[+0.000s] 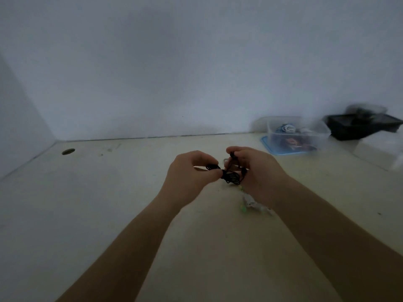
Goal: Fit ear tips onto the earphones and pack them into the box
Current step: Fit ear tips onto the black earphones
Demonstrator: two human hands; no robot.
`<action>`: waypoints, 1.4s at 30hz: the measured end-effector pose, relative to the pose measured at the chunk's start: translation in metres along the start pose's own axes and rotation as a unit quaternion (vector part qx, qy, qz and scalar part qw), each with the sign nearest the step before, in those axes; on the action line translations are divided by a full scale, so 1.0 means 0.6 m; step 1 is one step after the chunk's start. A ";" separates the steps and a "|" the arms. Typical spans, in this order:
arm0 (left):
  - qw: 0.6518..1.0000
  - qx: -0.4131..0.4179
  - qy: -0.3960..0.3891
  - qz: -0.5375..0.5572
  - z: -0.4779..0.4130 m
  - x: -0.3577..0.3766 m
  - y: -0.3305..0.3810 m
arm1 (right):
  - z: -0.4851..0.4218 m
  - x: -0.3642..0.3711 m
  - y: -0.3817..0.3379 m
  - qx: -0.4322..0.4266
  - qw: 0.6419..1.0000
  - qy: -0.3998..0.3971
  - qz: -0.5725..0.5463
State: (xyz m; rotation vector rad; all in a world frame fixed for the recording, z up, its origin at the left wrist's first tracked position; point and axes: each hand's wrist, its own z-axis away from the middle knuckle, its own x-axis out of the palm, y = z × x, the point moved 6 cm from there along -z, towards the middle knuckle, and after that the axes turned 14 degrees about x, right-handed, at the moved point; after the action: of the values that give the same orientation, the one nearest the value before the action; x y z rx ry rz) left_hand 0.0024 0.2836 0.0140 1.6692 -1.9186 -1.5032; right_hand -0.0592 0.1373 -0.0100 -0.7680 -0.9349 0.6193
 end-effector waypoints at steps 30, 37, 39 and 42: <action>0.989 0.067 -0.079 -0.103 -0.402 0.426 0.012 | -0.168 -0.327 -0.374 -0.109 0.794 0.317 0.508; 0.985 0.076 -0.075 -0.138 -0.401 0.429 0.008 | -0.176 -0.334 -0.373 -0.111 0.705 0.334 0.616; 0.984 0.089 -0.087 -0.127 -0.399 0.424 0.010 | -0.181 -0.340 -0.366 -0.080 0.673 0.335 0.654; 0.981 0.107 -0.117 -0.108 -0.392 0.410 0.009 | -0.182 -0.346 -0.353 0.010 0.617 0.322 0.718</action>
State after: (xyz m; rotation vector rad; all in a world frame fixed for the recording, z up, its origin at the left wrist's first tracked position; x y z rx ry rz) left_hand 0.0754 -0.0488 0.0177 1.9212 -2.1456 -1.6899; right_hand -0.0302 -0.1759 0.0209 -1.5415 0.6053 1.5674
